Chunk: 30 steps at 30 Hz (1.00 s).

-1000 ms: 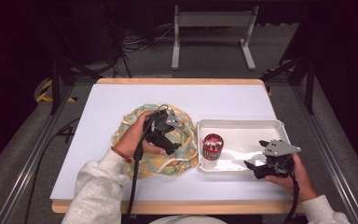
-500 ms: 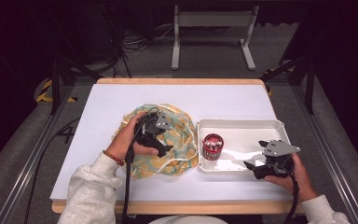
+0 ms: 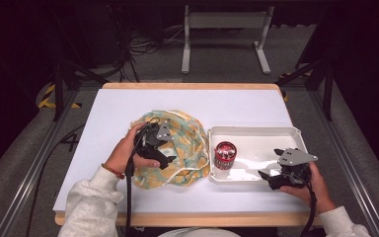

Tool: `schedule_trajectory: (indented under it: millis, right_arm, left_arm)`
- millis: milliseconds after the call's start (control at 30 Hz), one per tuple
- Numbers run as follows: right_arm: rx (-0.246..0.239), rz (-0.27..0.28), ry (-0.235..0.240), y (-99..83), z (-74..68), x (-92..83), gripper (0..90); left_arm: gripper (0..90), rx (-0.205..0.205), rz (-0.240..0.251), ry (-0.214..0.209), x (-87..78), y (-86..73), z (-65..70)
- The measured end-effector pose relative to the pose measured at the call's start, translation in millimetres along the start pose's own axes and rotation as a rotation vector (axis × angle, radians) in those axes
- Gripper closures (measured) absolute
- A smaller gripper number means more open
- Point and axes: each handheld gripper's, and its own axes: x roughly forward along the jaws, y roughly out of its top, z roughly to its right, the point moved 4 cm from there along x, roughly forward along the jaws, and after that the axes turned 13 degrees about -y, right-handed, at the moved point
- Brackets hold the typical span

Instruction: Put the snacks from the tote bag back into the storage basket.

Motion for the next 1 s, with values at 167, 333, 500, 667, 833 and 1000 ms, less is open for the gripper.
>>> schedule_trajectory:
  millis: [167, 333, 500, 667, 833, 1000]
  right_arm:
    - [-0.002, -0.002, 0.002, 0.1, -0.6, 0.6, 8.9]
    - [-0.006, -0.005, 0.001, 0.0, -0.7, 1.0, 8.8]
    - [-0.001, -0.010, 0.004, -0.4, -1.3, 1.9, 8.8]
    - [-0.003, -0.012, 0.005, -0.8, -1.4, 2.1, 8.9]
    - [-0.001, -0.012, 0.004, -0.8, -1.5, 2.4, 8.9]
    - [0.008, 0.001, -0.011, -0.3, 0.4, 0.7, 9.3]
  left_arm:
    - [8.4, 0.000, -0.005, 0.014, -3.3, -9.5, -1.5]
    - [8.3, -0.017, -0.016, 0.035, -4.5, -18.7, -2.5]
    - [8.3, -0.022, -0.029, 0.057, -6.4, -30.9, -2.2]
    - [8.3, -0.037, -0.027, 0.058, -9.9, -42.3, -4.0]
    - [7.7, -0.039, 0.004, 0.084, -15.0, -52.7, -4.4]
    - [7.8, -0.054, 0.027, 0.106, -20.4, -63.1, -4.3]
